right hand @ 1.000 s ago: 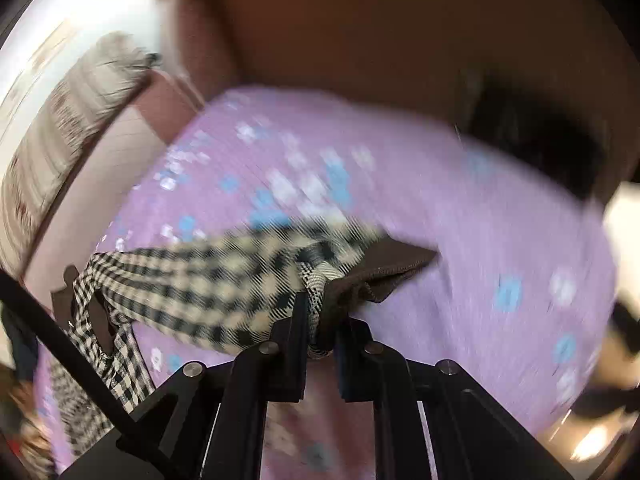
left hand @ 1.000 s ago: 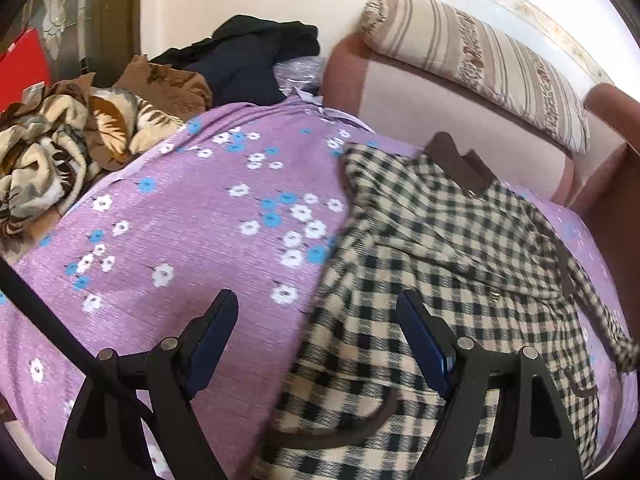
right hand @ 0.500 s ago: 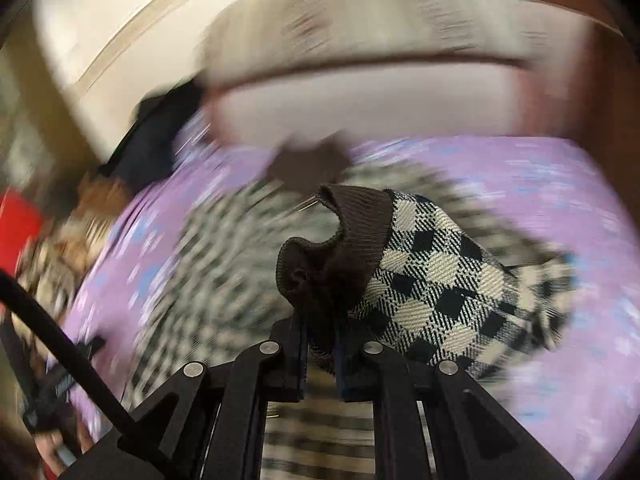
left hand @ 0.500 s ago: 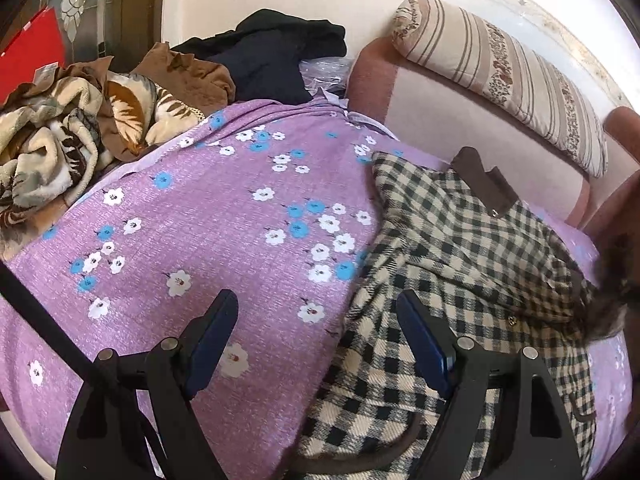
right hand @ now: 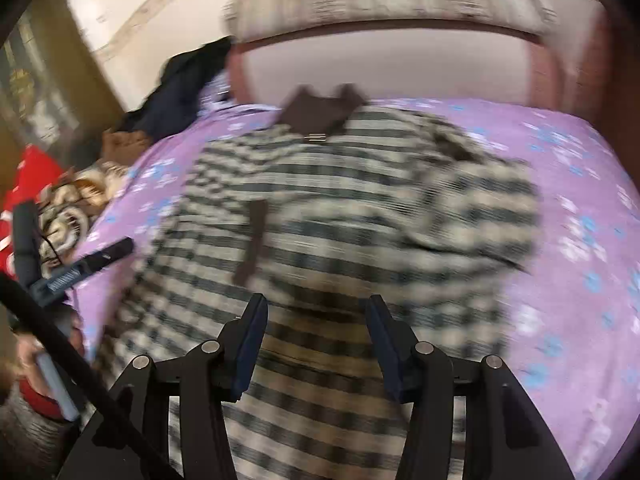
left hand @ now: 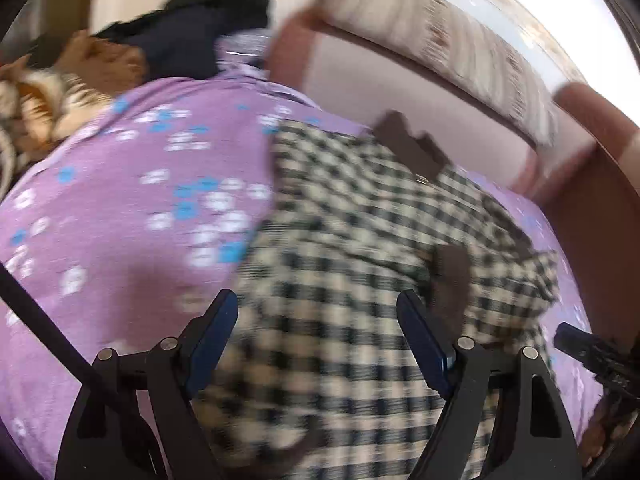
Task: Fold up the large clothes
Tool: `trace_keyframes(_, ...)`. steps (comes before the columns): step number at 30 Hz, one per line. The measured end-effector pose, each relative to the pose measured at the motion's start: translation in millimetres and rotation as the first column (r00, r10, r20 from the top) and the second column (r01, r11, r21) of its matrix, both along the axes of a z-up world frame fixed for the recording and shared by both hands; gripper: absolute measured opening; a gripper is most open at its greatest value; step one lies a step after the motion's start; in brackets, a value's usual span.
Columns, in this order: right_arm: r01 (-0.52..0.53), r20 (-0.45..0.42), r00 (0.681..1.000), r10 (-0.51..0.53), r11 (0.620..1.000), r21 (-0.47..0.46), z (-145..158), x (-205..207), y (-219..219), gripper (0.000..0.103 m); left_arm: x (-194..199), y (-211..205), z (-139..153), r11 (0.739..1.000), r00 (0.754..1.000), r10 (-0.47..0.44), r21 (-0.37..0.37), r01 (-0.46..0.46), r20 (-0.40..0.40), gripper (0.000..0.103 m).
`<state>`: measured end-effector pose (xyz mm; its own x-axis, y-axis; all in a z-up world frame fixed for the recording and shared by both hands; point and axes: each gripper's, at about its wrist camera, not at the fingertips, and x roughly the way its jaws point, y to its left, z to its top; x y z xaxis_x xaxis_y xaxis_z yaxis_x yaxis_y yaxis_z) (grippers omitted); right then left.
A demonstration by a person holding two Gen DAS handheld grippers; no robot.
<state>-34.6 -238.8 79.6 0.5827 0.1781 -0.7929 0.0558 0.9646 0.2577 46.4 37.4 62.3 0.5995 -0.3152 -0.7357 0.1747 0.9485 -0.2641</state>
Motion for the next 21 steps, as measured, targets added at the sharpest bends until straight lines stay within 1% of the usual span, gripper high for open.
trace_keyframes(2,0.051,0.006,0.999,-0.051,0.999,-0.017,-4.1,-10.3,-22.5,0.055,4.2,-31.3,2.8,0.997,0.998,-0.069,0.024,0.069,0.007,0.08)
trace_keyframes(3,0.074,0.01,0.997,-0.074,0.997,-0.01,-7.0,-14.6,-33.3,0.055,7.8,-48.8,4.1,0.994,0.994,-0.106,0.037,0.106,0.013,0.08)
trace_keyframes(5,0.129,0.013,0.991,-0.13,0.991,0.037,-15.5,-22.1,-55.3,0.056,20.1,-90.3,2.6,0.977,0.98,-0.199,0.078,0.198,0.003,0.082)
trace_keyframes(7,0.161,0.005,0.987,-0.162,0.983,0.085,-21.5,-23.9,-71.1,0.055,32.8,-120.7,-3.0,0.958,0.965,-0.261,0.122,0.259,-0.004,0.082)
trace_keyframes(9,0.17,0.007,0.985,-0.171,0.98,0.102,-22.8,-23.1,-80.8,0.055,48.2,-144.2,-12.3,0.944,0.958,-0.286,0.167,0.284,-0.013,0.082)
trace_keyframes(10,0.172,0.014,0.985,-0.174,0.98,0.099,-22.2,-22.4,-83.2,0.055,54.2,-150.8,-16.3,0.941,0.957,-0.29,0.176,0.288,-0.02,0.082)
trace_keyframes(11,0.181,0.021,0.983,-0.184,0.979,0.091,-21.3,-22.0,-87.4,0.056,59.9,-156.0,-20.4,0.939,0.955,-0.295,0.176,0.296,-0.03,0.082)
trace_keyframes(12,0.186,0.022,0.982,-0.189,0.978,0.091,-22.2,-21.4,-90.5,0.056,66.0,-162.2,-26.4,0.937,0.951,-0.305,0.162,0.31,-0.057,0.082)
trace_keyframes(13,0.19,0.018,0.981,-0.193,0.977,0.095,-23.6,-21.2,-94.3,0.056,70.2,-168.0,-32.1,0.933,0.941,-0.322,0.133,0.334,-0.105,0.066)
trace_keyframes(14,0.198,0.014,0.98,-0.2,0.975,0.099,-24.7,-20.6,-98.3,0.056,72.4,-173.1,-36.7,0.928,0.926,-0.343,0.095,0.36,-0.16,0.045)
trace_keyframes(15,0.208,0.012,0.978,-0.21,0.973,0.104,-25.7,-19.7,-101.0,0.056,74.0,-176.5,-39.3,0.924,0.911,-0.356,0.069,0.377,-0.209,0.011)
trace_keyframes(16,0.217,0.011,0.976,-0.219,0.97,0.106,-26.2,-17.9,-103.5,0.056,71.9,-177.7,-37.2,0.924,0.91,-0.354,0.07,0.376,-0.214,0.012)
trace_keyframes(17,0.224,0.01,0.974,-0.227,0.969,0.106,-26.8,-16.6,-105.6,0.056,68.4,-179.0,-26.9,0.921,0.916,-0.357,0.094,0.378,-0.181,0.011)
trace_keyframes(18,0.229,0.012,0.973,-0.232,0.967,0.108,-26.8,-15.7,-106.9,0.056,67.1,-178.3,-15.1,0.916,0.917,-0.37,0.108,0.387,-0.152,0.011)
trace_keyframes(19,0.234,0.014,0.971,-0.237,0.966,0.111,-26.6,-15.9,-109.3,0.056,66.0,-176.0,-6.5,0.915,0.919,-0.371,0.112,0.387,-0.136,0.011)
trace_keyframes(21,0.246,0.017,0.968,-0.25,0.962,0.122,-25.9,-14.4,-111.4,0.056,73.5,-163.3,18.2,0.925,0.931,-0.354,0.113,0.363,-0.091,0.011)
